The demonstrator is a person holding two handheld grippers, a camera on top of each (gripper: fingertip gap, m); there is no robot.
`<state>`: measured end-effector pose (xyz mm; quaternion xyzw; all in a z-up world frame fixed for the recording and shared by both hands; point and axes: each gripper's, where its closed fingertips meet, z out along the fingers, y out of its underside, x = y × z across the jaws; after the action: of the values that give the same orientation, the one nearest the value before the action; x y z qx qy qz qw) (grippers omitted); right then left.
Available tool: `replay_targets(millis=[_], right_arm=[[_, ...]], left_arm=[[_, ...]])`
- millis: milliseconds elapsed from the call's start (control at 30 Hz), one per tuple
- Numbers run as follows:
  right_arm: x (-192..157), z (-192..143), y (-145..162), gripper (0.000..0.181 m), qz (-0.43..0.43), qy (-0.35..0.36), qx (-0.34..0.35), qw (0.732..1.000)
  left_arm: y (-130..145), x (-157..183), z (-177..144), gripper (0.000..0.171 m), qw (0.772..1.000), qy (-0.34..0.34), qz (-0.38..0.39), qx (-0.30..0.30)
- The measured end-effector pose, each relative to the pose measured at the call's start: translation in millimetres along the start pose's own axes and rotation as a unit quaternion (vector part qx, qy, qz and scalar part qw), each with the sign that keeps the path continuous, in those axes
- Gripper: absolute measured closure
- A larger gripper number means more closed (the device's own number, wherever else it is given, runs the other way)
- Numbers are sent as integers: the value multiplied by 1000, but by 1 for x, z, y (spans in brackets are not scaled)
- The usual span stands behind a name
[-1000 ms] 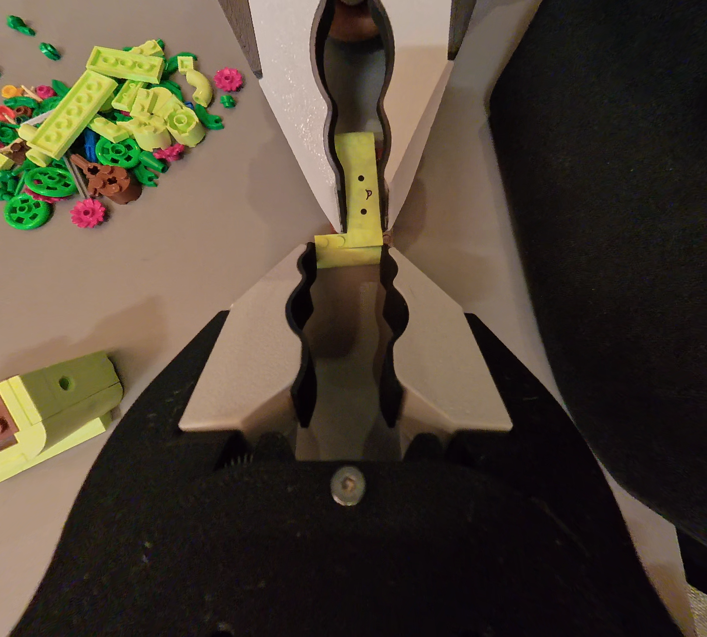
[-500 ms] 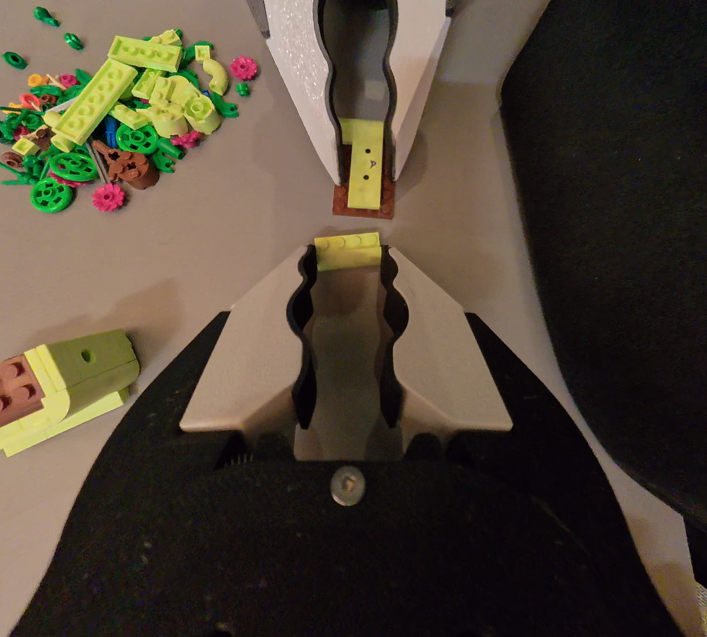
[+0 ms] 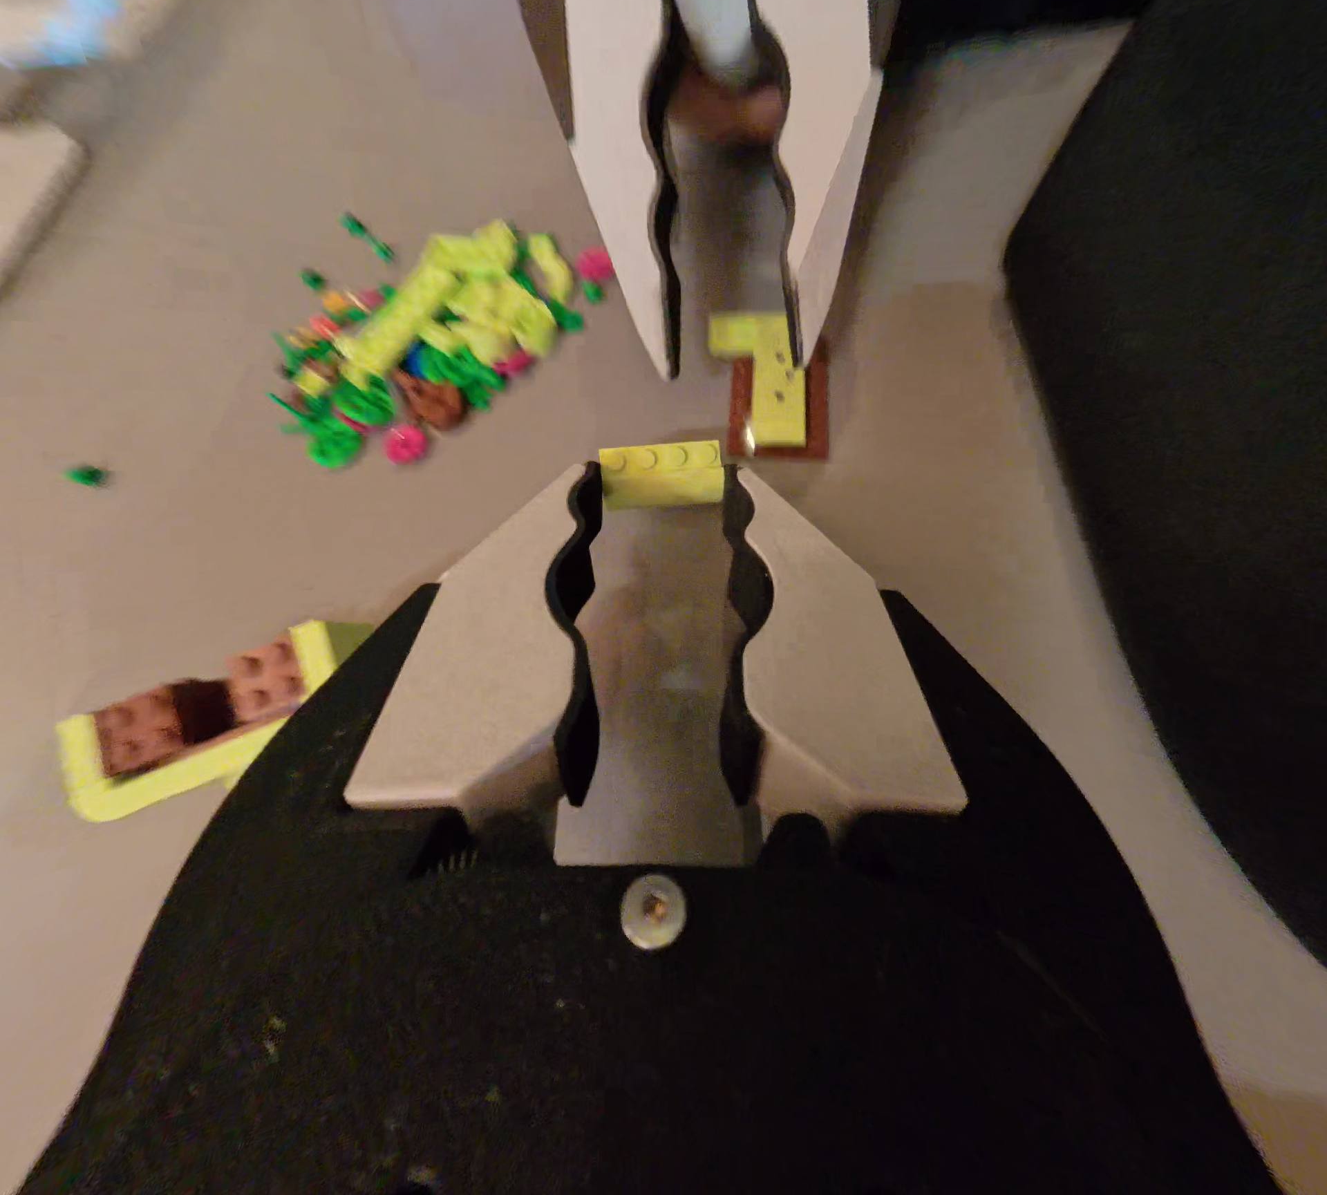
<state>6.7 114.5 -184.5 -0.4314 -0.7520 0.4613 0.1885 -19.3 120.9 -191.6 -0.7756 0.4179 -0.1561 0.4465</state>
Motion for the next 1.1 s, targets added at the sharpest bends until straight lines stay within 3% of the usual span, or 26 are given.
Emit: replay_targets(millis=[133,300,367,500,600,667,733,933,1100], right_arm=[[11,-14,-26,149,-14,43,81,996],[15,-28,-40,150,-32,73,121,989],[18,-30,-40,156,-38,88,115,989],[39,-44,-41,164,-48,175,105,978],[66,-56,-27,162,-22,249,68,966],[80,-60,-8,162,6,274,17,962],[85,-62,-2,162,16,283,7,959],[77,-55,-3,162,16,266,9,964],[77,-49,3,162,3,268,-15,963]], left_arm=[[-47,-6,-24,140,987,-26,4,157],[-76,-3,-49,140,943,94,-140,288],[-75,-7,-52,140,929,120,-175,302],[-60,-16,-32,139,953,71,-167,244],[-36,-42,3,140,983,-72,-135,100],[-19,-55,23,139,984,-156,-86,-8],[-16,-58,40,140,980,-178,-73,-55],[-8,-61,57,140,978,-154,-119,-73],[-15,-58,52,133,980,-144,-125,-46]])
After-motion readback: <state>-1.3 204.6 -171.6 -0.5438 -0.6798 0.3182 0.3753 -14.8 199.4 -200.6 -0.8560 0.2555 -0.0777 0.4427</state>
